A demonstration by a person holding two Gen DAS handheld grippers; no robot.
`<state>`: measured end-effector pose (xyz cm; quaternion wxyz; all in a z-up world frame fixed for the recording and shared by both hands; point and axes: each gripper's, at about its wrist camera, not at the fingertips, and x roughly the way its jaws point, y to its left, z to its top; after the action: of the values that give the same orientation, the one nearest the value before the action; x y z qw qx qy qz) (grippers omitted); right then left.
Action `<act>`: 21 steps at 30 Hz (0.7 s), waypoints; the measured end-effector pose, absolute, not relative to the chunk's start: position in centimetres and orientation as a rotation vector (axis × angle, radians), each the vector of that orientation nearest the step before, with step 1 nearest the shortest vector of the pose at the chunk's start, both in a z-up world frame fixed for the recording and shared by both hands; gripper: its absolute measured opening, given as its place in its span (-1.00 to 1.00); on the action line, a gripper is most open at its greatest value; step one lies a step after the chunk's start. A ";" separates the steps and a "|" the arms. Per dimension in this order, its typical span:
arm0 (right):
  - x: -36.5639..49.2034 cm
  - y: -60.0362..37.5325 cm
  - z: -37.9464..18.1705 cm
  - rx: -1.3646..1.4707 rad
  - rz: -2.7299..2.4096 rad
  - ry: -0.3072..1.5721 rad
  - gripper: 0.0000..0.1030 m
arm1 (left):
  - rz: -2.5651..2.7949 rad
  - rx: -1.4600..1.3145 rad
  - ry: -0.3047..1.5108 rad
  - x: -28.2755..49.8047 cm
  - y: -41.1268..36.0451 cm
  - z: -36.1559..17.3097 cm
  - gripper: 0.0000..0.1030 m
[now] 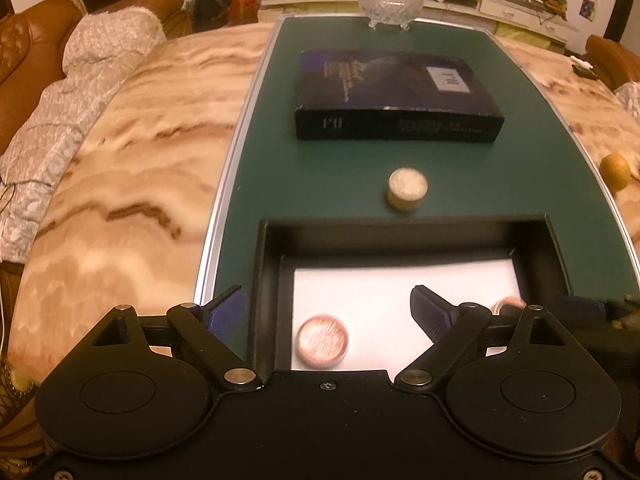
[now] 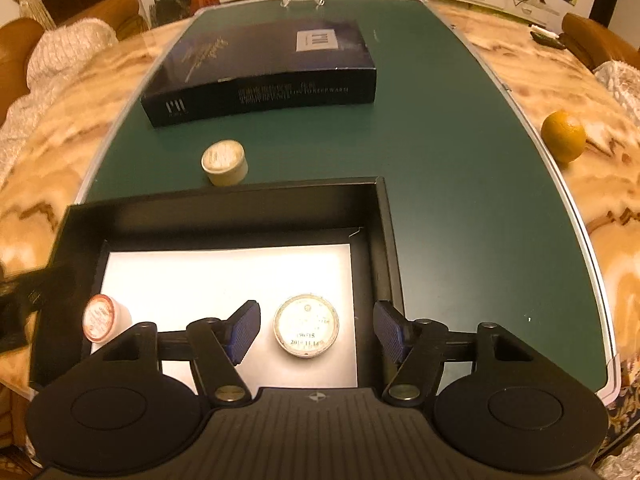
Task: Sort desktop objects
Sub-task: 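Lower the tin into the tray and open the right gripper, then move the left gripper to the last cream tin and close on it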
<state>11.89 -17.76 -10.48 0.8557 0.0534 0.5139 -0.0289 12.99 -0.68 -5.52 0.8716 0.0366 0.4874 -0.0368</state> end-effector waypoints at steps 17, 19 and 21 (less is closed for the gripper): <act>9.2 -21.3 -8.8 0.203 -0.078 1.001 0.32 | -0.100 0.100 1.028 20.4 -6.5 -7.9 0.76; 9.1 -21.8 -8.8 0.216 -0.082 1.001 0.32 | -0.095 0.101 1.033 21.1 -6.8 -8.4 0.78; 9.0 -22.2 -8.9 0.226 -0.081 1.001 0.32 | -0.092 0.095 1.042 21.7 -7.0 -9.0 0.79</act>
<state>9.03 -22.18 -8.88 0.8705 0.1081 0.4785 -0.0389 21.73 -7.01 -8.98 0.8653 0.0454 0.4973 -0.0439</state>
